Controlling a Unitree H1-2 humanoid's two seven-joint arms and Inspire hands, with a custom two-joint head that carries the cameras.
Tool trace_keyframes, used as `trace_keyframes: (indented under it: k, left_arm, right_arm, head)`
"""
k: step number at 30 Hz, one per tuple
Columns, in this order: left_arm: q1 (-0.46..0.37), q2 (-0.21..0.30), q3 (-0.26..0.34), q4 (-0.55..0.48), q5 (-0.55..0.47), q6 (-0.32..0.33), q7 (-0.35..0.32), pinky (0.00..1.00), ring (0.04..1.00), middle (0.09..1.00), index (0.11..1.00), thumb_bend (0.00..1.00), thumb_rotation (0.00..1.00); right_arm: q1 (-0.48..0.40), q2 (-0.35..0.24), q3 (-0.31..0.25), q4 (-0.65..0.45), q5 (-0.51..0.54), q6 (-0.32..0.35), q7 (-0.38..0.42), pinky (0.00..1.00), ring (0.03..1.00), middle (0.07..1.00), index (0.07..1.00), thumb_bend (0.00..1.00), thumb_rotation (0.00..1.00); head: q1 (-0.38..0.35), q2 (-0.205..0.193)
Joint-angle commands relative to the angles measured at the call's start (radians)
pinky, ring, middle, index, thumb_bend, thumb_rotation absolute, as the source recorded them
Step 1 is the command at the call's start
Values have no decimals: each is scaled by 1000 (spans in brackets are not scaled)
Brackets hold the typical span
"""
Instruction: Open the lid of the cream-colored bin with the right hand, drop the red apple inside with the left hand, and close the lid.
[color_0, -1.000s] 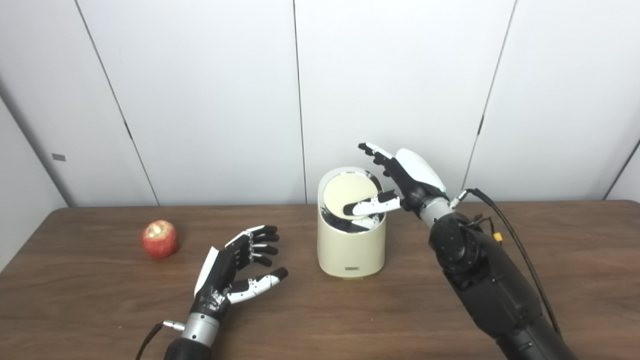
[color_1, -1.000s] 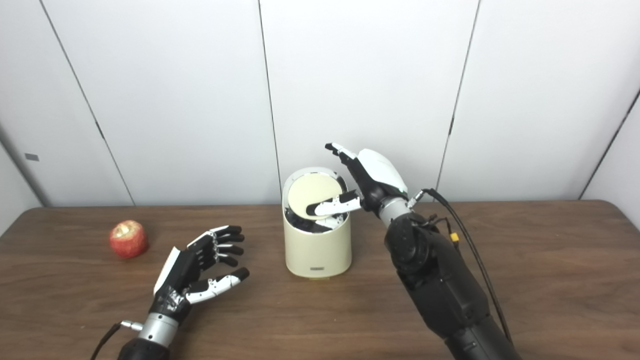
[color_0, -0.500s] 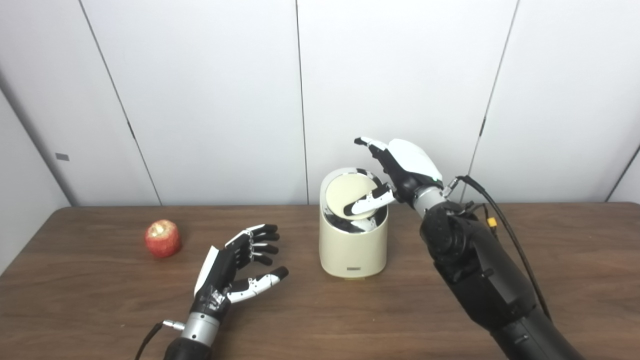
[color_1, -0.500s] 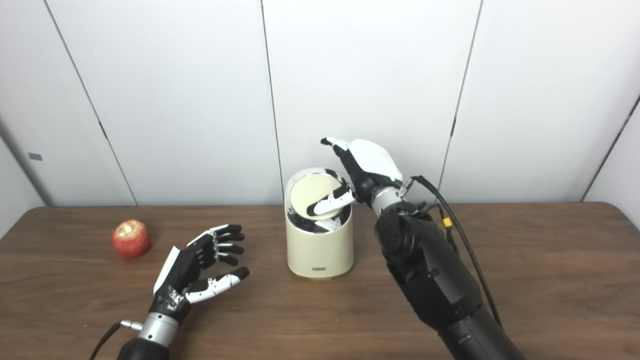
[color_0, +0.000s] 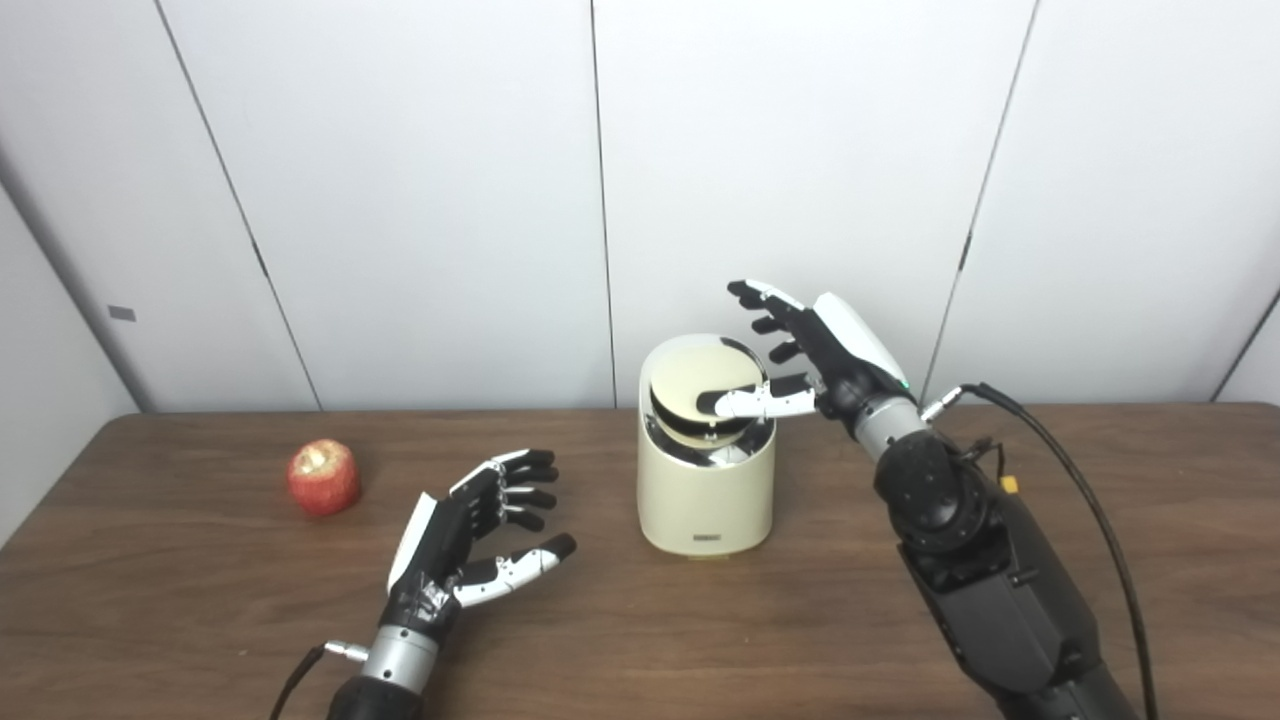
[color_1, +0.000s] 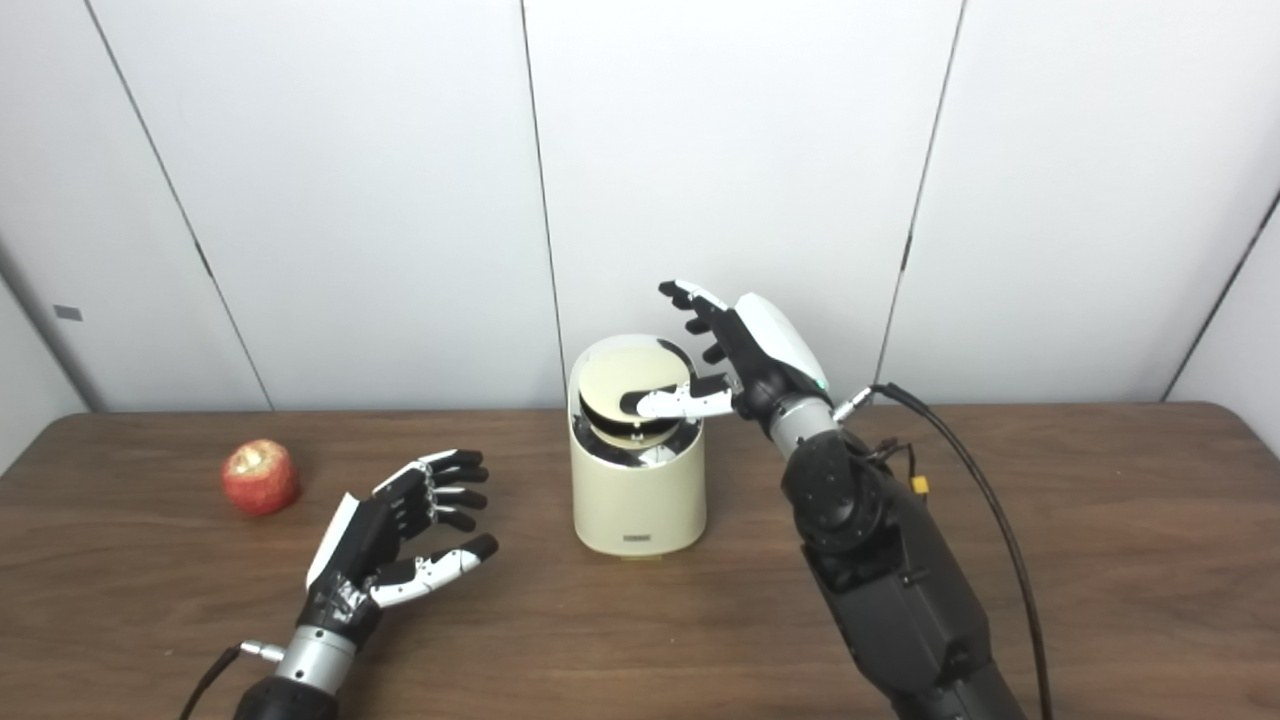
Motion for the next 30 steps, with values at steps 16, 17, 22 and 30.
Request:
trace_keyframes:
  k: [16,17,22,30]
  left_arm:
    - [-37,11,3,-36,-3,-16,6,586,668,745,778,663,107]
    - [-37,12,3,-38,-4,-14,5,582,668,746,778,660,101]
    - [-38,16,5,-43,-6,-9,4,585,666,749,780,659,95]
    - [-43,21,8,-40,-4,-24,8,585,662,749,779,654,64]
  right_arm:
    - [149,-18,-154,-111,190,-231,-90,704,813,842,862,765,339]
    - [164,-20,-161,-110,206,-247,-90,717,823,852,869,770,351]
    - [236,-32,-184,-115,242,-307,-98,699,829,905,887,774,386]
    - [321,-50,-203,-103,279,-368,-95,734,834,870,897,798,410]
  head:
    - [7,2]
    - [7,2]
    - [9,2]
    - [12,1]
